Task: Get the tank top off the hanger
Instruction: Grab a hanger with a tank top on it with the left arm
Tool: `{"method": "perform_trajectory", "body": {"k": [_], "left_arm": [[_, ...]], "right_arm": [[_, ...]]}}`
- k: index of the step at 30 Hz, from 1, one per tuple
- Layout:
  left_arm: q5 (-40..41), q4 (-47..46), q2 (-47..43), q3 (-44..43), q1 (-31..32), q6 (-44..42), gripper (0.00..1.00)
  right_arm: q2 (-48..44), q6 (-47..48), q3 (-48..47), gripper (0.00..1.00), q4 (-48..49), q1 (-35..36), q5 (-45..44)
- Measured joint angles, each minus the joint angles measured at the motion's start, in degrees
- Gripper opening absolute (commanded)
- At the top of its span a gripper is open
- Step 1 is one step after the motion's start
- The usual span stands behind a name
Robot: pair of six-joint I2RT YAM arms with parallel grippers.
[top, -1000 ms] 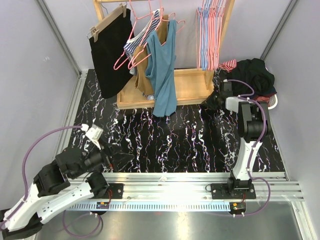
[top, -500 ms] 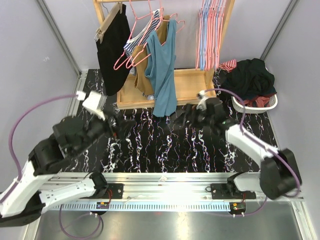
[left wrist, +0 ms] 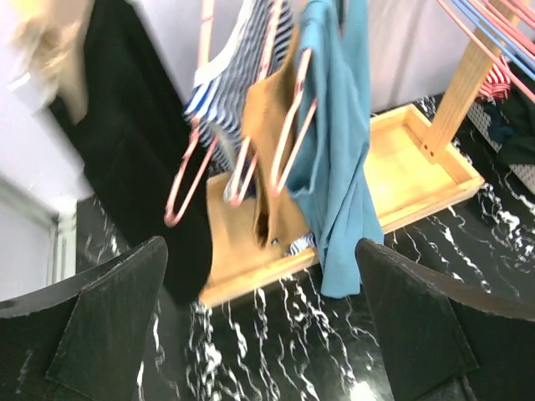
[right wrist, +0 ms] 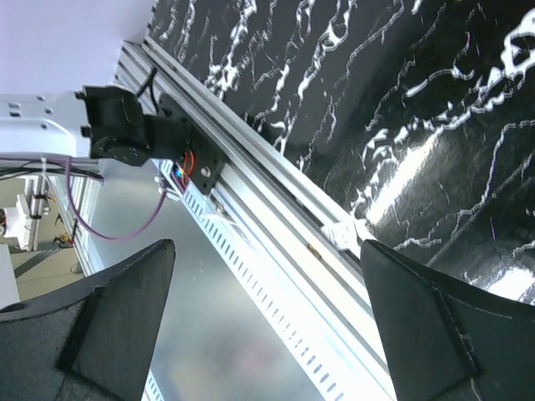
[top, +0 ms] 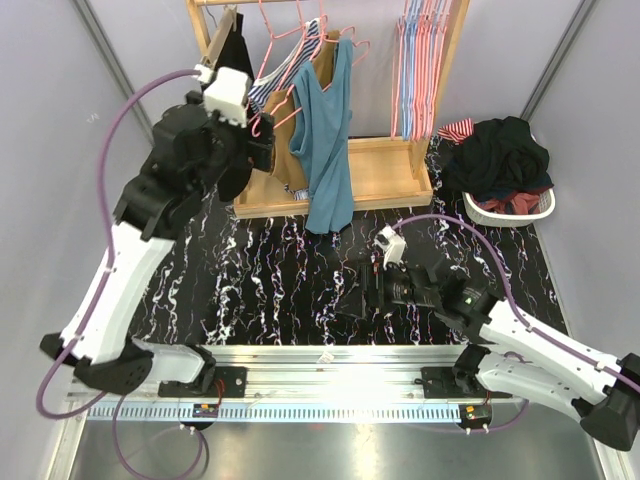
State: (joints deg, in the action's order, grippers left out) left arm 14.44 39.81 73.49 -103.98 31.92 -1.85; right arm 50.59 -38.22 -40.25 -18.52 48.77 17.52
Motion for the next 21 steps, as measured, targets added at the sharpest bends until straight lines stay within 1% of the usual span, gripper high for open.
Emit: {"method": "perform_trajectory", "body": {"k": [4, 8, 10, 17, 18, 20, 21], "left_arm": [[-6.5, -0.4, 5.5, -2.0, -0.8, -3.0, 0.89], [-13.9, 0.7, 11.4, -6.2, -1.7, -4.5, 0.85], [-16.1, 1.2, 13.7, -8.4, -2.7, -4.6, 0.84], [-20.7, 1.4, 18.7, -13.7, -5.7, -3.9, 0.72], [-21.0, 1.5, 18.9, -14.0, -6.0, -3.8, 0.69], [-21.4, 1.7, 19.3, -14.3, -6.3, -3.6, 0.69], [-21.5, 1.8, 19.3, -14.3, -6.4, -3.5, 0.71]], "right_arm": [[-0.6, -0.9, 0.2, 1.0, -1.9, 1.6, -1.8], [-1.5, -1.7, 1.5, 1.0, -2.9, 1.7, -2.5], [-2.2, -1.9, 1.8, 1.0, -4.0, 1.8, -3.1], [-5.6, -2.0, 1.9, 1.0, -6.5, 1.9, -4.6], [-5.9, -2.0, 1.9, 1.0, -6.9, 1.9, -4.7], [-6.4, -2.1, 1.9, 1.0, -7.4, 1.9, -5.0], [-6.6, -2.1, 1.9, 1.0, -7.7, 1.9, -5.0]]}}
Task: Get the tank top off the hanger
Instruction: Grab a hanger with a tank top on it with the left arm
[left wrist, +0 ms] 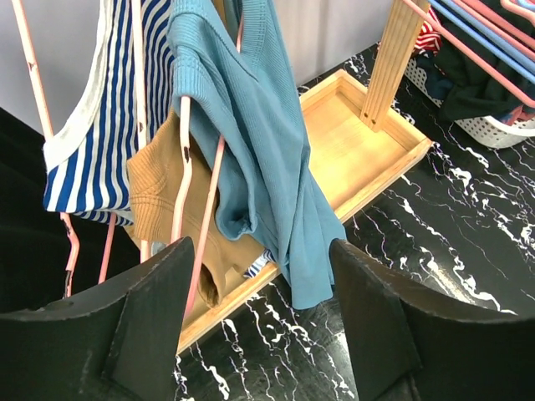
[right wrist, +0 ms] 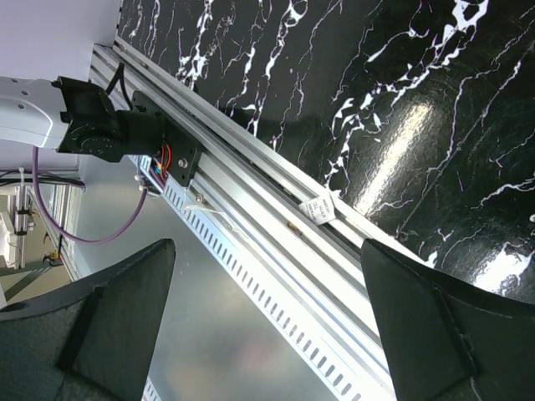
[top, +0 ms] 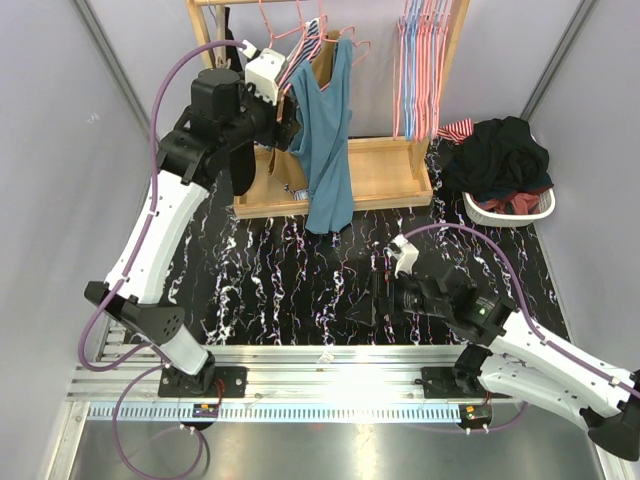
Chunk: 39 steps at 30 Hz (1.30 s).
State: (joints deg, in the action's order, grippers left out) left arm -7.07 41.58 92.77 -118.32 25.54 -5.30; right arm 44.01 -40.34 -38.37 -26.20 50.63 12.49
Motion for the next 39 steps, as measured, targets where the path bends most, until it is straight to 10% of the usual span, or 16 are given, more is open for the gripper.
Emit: {"method": "perform_trajectory", "body": {"k": [10, 27, 33, 39], "left_arm": [[-0.5, -1.9, -5.9, 0.9, 0.0, 2.1, 0.87], [0.2, -1.9, 1.8, 0.6, -0.1, 0.6, 0.74], [-0.2, -0.5, 3.7, -0.9, -0.1, 0.7, 0.56], [-1.4, -0.4, 3.9, -2.1, -0.1, 0.8, 0.11]], "right_arm": [[1.4, 0.0, 0.2, 1.0, -0.2, 0.0, 0.0], [0.1, -0.2, 1.3, 1.0, -0.3, 0.0, -0.9], [-1.0, -0.4, 1.8, 1.0, -0.8, 0.0, -1.4], [-1.2, -0.5, 2.4, 0.99, -1.0, 0.0, -1.5]]}}
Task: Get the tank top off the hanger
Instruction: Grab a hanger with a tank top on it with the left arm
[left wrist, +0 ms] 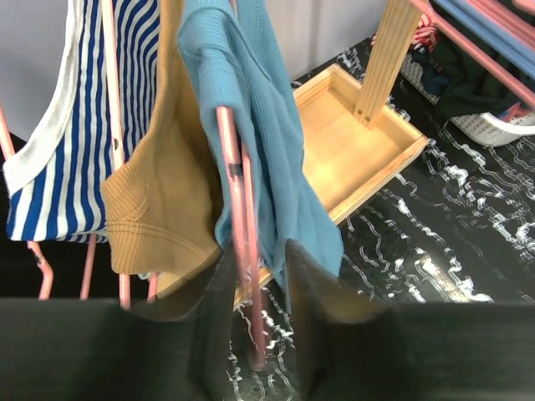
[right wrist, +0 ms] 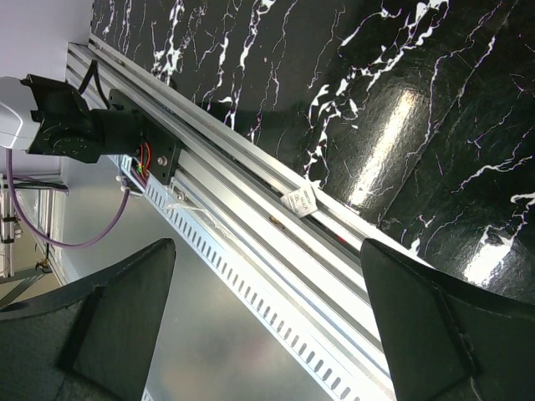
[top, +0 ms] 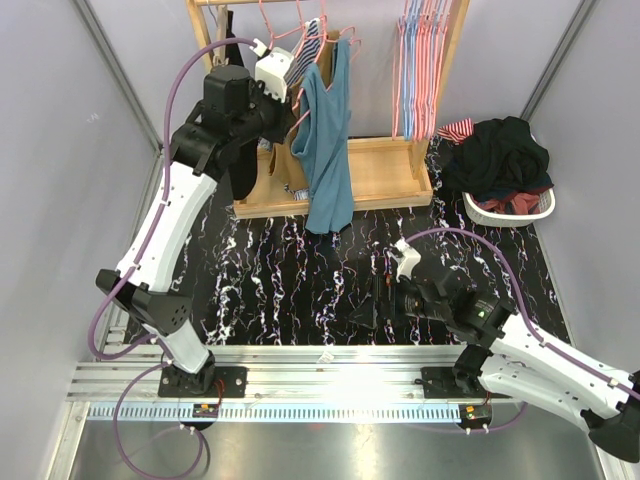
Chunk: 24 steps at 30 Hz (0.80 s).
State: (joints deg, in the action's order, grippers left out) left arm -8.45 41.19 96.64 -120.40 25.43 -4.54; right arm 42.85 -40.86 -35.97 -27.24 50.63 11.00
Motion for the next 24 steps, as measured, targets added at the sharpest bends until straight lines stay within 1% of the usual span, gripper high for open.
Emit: {"method": "perform_trajectory", "body": {"k": [1, 2, 9, 17, 24], "left_arm": [[-0.1, 0.1, 0.2, -0.4, 0.0, -0.1, 0.02], [0.1, 0.3, 0.5, -1.0, 0.0, -0.2, 0.0], [0.3, 1.2, 3.0, -2.9, -0.3, 0.0, 0.0], [1.2, 0.6, 2.7, -2.7, -0.3, 1.4, 0.0], [3.7, -6.9, -4.4, 5.9, -0.2, 2.7, 0.0]], "right_arm": [[0.0, 0.0, 0.0, 0.99, -0.1, 0.0, 0.0], [-0.1, 0.0, 0.0, 0.99, -0.1, 0.0, 0.0], [-1.1, -0.1, 0.0, 0.98, -0.9, 0.0, -0.6], [-1.7, -0.2, 1.3, 0.99, -1.2, 0.0, -1.1], [-1.1, -0.2, 1.8, 0.99, -1.1, 0.0, -1.1]]}}
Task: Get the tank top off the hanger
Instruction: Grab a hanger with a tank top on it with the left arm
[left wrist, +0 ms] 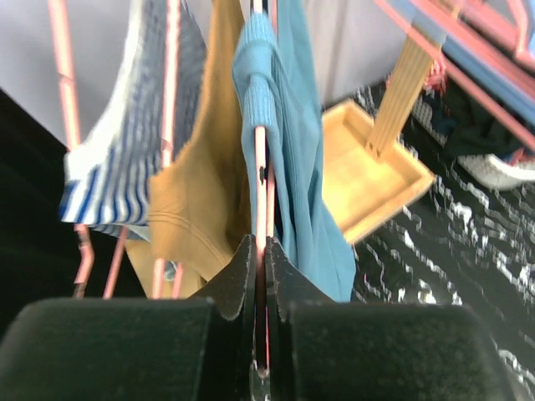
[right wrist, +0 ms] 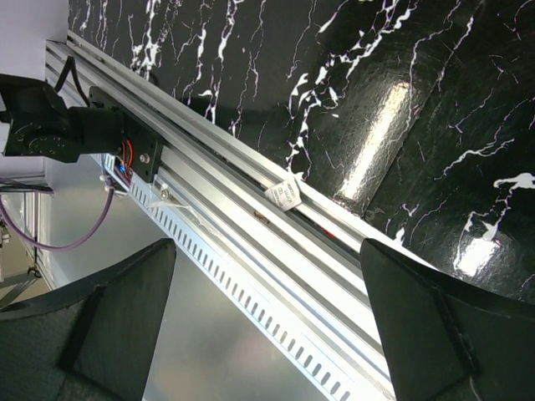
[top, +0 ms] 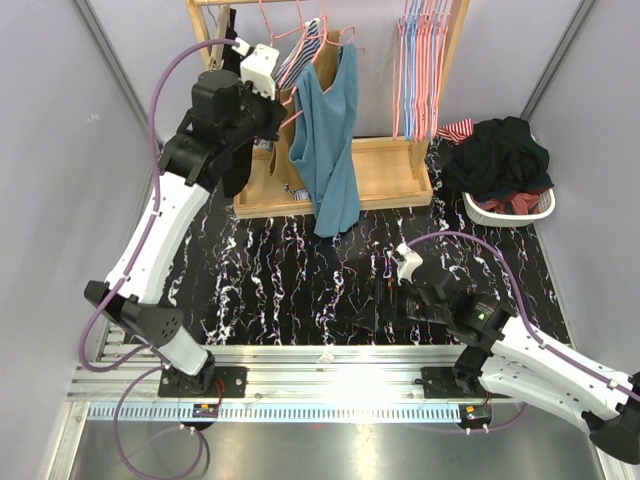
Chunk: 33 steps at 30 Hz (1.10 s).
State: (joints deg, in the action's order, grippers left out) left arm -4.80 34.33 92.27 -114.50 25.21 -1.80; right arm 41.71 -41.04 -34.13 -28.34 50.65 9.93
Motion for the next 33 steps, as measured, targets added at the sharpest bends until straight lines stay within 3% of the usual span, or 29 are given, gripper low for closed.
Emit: {"method": "perform_trajectory", "body": {"k": [11, 18, 20, 26, 33], "left_arm": [[2.2, -12.0, -4.1, 3.5, 2.1, 0.3, 0.0], [2.3, -3.7, 1.5, -7.9, 2.5, 0.1, 0.0], [2.3, -0.8, 2.9, -10.0, 2.5, -0.1, 0.07], [1.3, 7.4, 6.3, -13.2, 2.5, -0.9, 0.42], [-1.5, 14.1, 11.2, -16.3, 2.5, -1.0, 0.53]], "right_arm": [[0.8, 0.1, 0.0, 0.99, -0.1, 0.0, 0.0], [0.1, 0.0, 0.5, 1.0, 0.0, 0.0, 0.0], [0.1, 0.0, 1.0, 1.0, 0.0, 0.0, 0.0], [0.5, 0.0, 1.3, 1.0, 0.0, 0.0, 0.0], [0.6, 0.0, 1.3, 1.0, 0.0, 0.0, 0.0]]}}
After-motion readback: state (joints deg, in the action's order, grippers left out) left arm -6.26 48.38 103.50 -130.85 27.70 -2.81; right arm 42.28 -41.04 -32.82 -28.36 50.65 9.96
